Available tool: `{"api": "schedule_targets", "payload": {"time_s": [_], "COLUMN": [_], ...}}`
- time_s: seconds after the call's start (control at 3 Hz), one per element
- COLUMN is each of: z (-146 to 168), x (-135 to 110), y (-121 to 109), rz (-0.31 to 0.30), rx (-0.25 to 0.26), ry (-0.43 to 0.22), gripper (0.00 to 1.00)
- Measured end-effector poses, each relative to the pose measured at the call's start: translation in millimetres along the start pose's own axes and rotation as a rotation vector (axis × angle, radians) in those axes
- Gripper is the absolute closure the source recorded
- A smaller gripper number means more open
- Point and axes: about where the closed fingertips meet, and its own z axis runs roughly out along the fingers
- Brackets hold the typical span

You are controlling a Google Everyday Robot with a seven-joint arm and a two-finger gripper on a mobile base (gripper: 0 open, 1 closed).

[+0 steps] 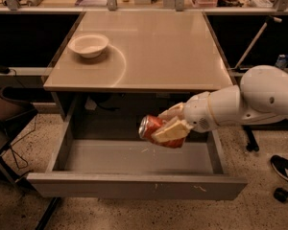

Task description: Place coke can into top drawer

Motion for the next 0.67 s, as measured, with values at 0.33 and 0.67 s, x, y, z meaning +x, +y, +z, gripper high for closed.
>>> {"api": "schedule_targets", "payload": {"time_s": [0.33,0.67], "z": [57.1,113.8], "x": [40.7,90.0], "y": [8.9,16.9], "rz": [0.009,0.040], "rx": [-0.045,-0.087], "ry": [0.025,0.070], "gripper": [1.00,1.00]}}
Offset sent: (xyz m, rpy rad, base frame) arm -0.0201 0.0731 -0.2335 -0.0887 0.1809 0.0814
